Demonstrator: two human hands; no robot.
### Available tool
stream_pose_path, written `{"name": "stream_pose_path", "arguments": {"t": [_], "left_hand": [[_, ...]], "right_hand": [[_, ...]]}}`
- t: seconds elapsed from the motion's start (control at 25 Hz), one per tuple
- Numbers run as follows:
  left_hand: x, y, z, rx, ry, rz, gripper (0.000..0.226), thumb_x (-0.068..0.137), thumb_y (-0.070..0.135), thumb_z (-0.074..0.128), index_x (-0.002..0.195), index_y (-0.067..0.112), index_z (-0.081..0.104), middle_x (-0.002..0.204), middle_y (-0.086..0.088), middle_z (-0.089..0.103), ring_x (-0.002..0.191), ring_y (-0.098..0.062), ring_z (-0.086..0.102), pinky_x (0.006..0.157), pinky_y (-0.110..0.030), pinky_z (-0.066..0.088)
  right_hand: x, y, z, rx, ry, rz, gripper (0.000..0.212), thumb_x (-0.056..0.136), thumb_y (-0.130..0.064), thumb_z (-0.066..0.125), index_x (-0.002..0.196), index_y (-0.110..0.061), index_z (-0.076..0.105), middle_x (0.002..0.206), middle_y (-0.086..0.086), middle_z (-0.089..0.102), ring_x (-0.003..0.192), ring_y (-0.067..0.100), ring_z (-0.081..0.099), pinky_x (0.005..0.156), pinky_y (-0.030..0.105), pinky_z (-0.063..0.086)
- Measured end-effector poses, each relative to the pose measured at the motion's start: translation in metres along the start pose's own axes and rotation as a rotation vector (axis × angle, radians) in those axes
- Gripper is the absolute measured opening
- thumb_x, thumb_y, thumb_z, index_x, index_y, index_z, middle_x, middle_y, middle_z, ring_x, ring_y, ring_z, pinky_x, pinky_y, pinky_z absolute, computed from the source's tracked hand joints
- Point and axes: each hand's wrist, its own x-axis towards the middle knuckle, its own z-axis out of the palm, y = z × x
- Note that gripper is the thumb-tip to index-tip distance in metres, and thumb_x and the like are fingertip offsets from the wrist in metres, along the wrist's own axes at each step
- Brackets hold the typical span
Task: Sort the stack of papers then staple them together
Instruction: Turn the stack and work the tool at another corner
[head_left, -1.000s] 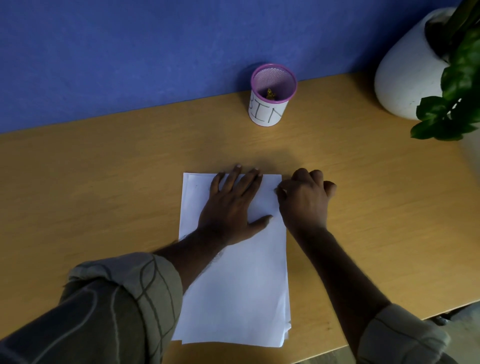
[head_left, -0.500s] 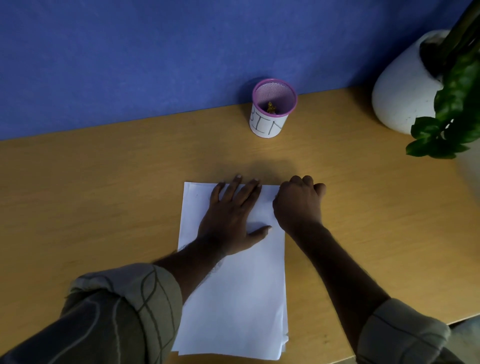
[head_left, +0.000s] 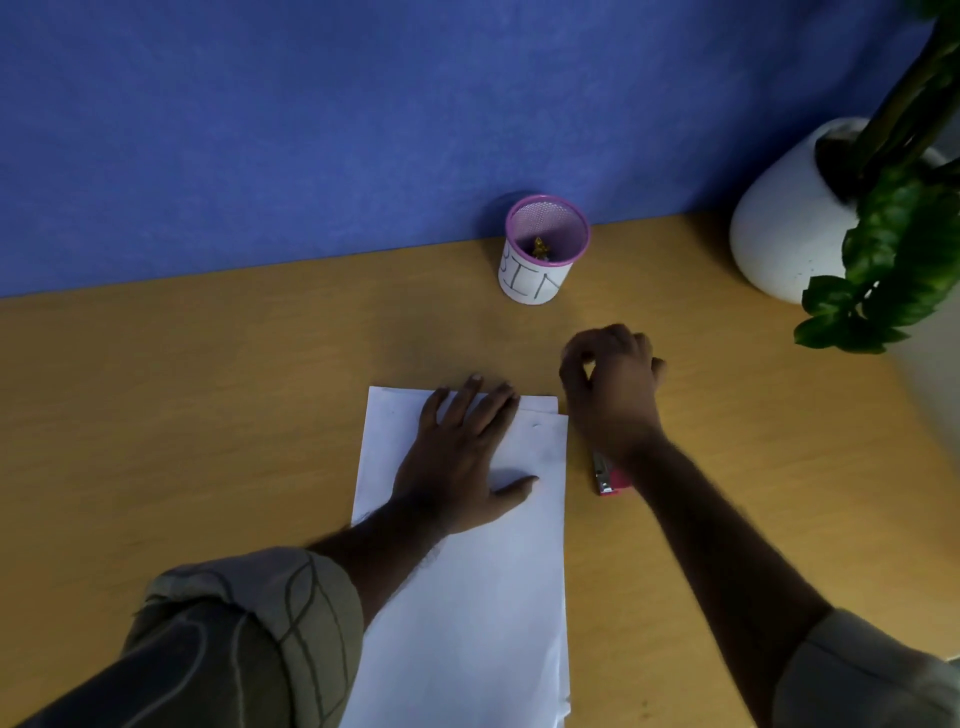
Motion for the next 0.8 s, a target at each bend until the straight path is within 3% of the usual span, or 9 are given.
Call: {"name": "stream_pose_path", "arguments": {"t": [0.16,0.36,0.6,0.8], "left_hand": [[-0.001,0.000,0.000,0.001,-0.023,-0.016,0.091,0.084,0.080,0.040,0.153,0.021,0.040,0.162,0.003,0.038,0.152,-0.026,0.030,0.121,-0.053,0.028],[-0.001,0.002,-0.001,-0.007,0.004,-0.029,0.090,0.083,0.078,0.047,0.152,0.020,0.041,0.160,0.004,0.040,0.151,-0.024,0.032,0.119,-0.052,0.032],[-0.002,0.005,-0.001,0.007,0.044,-0.034,0.091,0.082,0.078,0.048,0.153,0.022,0.040,0.161,0.005,0.039,0.151,-0.023,0.032,0.120,-0.048,0.029],[-0.003,0.004,-0.001,0.026,0.070,-0.022,0.090,0.081,0.075,0.053,0.152,0.019,0.043,0.159,0.002,0.043,0.148,-0.025,0.037,0.120,-0.048,0.032]], "right_hand": [[0.055,-0.005,-0.026,0.041,0.126,-0.061,0.015,0.095,-0.018,0.050,0.096,-0.016,0.065,0.109,0.009,0.064,0.105,0.027,0.052,0.083,0.037,0.033],[0.113,-0.014,-0.031,-0.041,0.144,-0.121,0.016,0.095,-0.017,0.052,0.102,-0.013,0.066,0.113,0.013,0.061,0.107,0.030,0.051,0.082,0.036,0.029],[0.133,-0.009,-0.025,-0.085,0.095,-0.203,0.017,0.092,-0.011,0.056,0.103,-0.015,0.069,0.111,0.009,0.065,0.108,0.028,0.053,0.086,0.037,0.030],[0.117,-0.003,-0.024,0.016,0.179,-0.216,0.006,0.086,-0.015,0.065,0.091,-0.016,0.068,0.100,0.007,0.070,0.098,0.026,0.060,0.081,0.034,0.032]]}}
